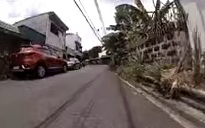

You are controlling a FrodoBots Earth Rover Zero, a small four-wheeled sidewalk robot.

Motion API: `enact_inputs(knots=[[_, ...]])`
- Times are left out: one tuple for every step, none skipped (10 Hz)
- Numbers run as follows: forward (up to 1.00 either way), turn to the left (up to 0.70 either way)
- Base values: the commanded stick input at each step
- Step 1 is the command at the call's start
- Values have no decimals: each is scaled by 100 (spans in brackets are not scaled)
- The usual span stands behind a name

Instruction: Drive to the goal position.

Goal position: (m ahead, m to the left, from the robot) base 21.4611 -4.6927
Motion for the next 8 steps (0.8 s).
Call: enact_inputs(knots=[[100, 0], [100, 0], [100, 0], [100, 0], [100, 0], [100, 0], [100, 0], [100, 0]])
